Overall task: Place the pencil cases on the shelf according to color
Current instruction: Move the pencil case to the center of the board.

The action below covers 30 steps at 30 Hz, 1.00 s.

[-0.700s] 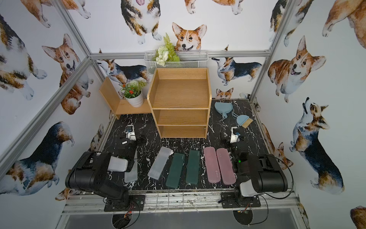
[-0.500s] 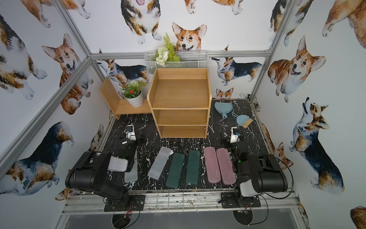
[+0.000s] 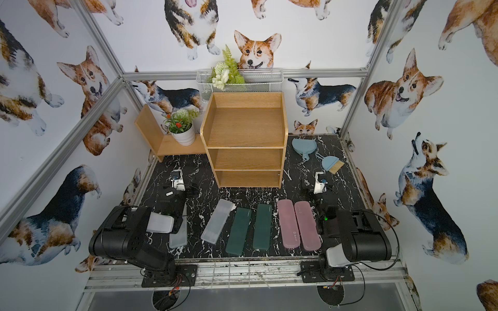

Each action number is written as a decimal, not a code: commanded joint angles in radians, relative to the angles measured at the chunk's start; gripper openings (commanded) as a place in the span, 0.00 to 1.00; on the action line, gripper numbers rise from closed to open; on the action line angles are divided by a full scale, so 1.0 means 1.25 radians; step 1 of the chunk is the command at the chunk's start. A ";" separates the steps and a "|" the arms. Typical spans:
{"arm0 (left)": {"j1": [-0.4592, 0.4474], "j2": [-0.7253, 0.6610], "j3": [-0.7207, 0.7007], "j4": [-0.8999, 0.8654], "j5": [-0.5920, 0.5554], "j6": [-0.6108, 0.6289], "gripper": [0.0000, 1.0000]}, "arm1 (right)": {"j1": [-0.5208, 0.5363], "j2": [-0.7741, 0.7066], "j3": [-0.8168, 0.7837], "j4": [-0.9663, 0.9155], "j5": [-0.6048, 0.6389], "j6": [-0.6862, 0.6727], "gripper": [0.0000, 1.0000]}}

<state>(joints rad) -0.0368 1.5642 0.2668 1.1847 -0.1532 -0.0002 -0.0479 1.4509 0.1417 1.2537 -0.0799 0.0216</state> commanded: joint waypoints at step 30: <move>-0.032 -0.263 0.464 -0.918 -0.170 -0.331 0.99 | 0.042 -0.315 0.294 -0.854 0.203 0.278 1.00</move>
<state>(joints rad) -0.0776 1.2503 0.8001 0.2604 -0.4107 -0.3222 0.0048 1.0821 0.4706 0.4149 0.1856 0.2882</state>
